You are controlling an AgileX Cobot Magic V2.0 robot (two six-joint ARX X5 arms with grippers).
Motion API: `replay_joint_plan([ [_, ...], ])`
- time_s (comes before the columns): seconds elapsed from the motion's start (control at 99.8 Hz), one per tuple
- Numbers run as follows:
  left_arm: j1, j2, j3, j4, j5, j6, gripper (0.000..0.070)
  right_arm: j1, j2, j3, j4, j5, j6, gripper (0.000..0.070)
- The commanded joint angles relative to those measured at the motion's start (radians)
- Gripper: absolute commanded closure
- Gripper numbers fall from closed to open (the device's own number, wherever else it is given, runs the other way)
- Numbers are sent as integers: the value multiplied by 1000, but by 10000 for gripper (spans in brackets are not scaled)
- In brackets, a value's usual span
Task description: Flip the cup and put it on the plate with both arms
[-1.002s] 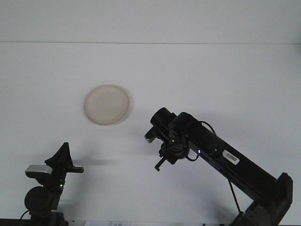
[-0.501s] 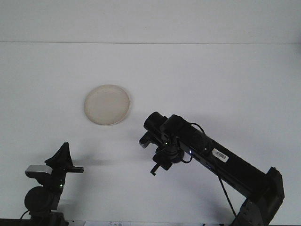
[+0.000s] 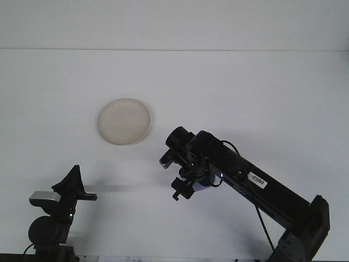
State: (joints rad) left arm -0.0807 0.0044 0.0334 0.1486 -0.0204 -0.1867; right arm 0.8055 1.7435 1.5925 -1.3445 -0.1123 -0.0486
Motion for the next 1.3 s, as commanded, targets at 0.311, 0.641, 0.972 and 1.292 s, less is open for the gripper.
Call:
replay_joint_plan([
  [0.311,0,-1,-19,10,2,-6,687,13,25,66,-29,-31,-8,308],
  [0.641,0,-1,-19,10,2,-6,687,18,25,66,-29,-52,-4,308],
  [0.972,0,-1,-19,10,2,-6,687,20,24,66,-29,-53,3,296],
  [1.292,0,-1,-19,10,2,-6,687,20,11,66,-29,-51,3,294],
])
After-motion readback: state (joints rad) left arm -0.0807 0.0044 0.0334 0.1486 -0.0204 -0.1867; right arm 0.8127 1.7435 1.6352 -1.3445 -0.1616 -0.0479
